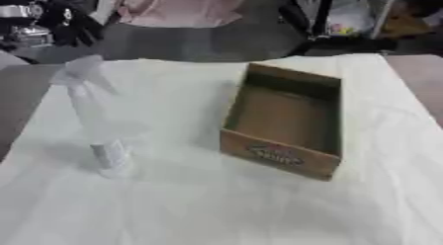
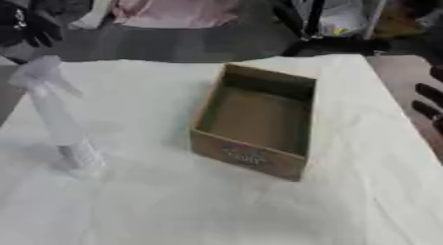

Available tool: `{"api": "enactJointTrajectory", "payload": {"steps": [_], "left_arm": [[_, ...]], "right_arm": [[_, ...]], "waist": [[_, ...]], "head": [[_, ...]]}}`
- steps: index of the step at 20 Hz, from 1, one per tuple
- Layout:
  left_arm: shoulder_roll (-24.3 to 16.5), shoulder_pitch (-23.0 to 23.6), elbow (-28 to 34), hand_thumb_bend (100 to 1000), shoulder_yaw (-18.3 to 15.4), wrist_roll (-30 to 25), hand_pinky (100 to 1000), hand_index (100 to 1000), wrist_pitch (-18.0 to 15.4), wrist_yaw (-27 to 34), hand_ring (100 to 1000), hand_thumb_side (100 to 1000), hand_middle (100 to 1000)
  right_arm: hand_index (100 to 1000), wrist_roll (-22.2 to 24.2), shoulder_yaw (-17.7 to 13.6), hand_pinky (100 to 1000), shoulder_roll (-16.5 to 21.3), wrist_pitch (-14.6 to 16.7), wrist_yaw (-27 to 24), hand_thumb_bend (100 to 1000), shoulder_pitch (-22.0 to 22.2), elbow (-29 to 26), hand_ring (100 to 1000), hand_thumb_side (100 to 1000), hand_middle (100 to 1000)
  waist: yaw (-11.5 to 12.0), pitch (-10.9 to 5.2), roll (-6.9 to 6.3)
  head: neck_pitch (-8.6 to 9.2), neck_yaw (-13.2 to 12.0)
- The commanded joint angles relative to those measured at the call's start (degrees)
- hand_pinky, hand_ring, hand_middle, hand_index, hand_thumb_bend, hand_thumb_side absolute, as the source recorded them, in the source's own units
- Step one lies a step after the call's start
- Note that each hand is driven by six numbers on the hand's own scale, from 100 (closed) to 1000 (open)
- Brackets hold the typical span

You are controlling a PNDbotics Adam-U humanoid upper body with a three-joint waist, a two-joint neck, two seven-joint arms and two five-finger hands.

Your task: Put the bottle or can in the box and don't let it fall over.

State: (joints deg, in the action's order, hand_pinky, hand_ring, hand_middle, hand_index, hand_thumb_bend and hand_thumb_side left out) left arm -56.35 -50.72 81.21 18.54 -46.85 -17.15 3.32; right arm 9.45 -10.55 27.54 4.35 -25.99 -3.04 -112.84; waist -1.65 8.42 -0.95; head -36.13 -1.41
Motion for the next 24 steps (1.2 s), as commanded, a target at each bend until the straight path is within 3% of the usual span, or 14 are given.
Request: {"api": "enactJointTrajectory", "payload": {"steps": [1, 24], "left_arm": [[-1.2, -0.3, 0.1, 100, -0.3, -5.1, 792, 951, -5.6, -0.6, 827, 979, 830], [-0.9, 0.6, -0.1, 205, 1.0, -5.1, 792, 912, -7.5, -2.6, 821, 790, 809]], "right_arm": [[946, 0.2, -0.4, 955, 1.6, 0.0, -0.4, 226, -0.5, -0.6, 972, 523, 1000], [947, 0.6, -0.4, 958, 0.9, -0.3, -0.1, 226, -0.4, -0.4, 971, 525, 1000]], "waist": [[-0.1, -0.58, 0.02], [-0.4, -0.20, 0.04]], "head": [[0.71, 0.1], [0.36, -0.1]]}}
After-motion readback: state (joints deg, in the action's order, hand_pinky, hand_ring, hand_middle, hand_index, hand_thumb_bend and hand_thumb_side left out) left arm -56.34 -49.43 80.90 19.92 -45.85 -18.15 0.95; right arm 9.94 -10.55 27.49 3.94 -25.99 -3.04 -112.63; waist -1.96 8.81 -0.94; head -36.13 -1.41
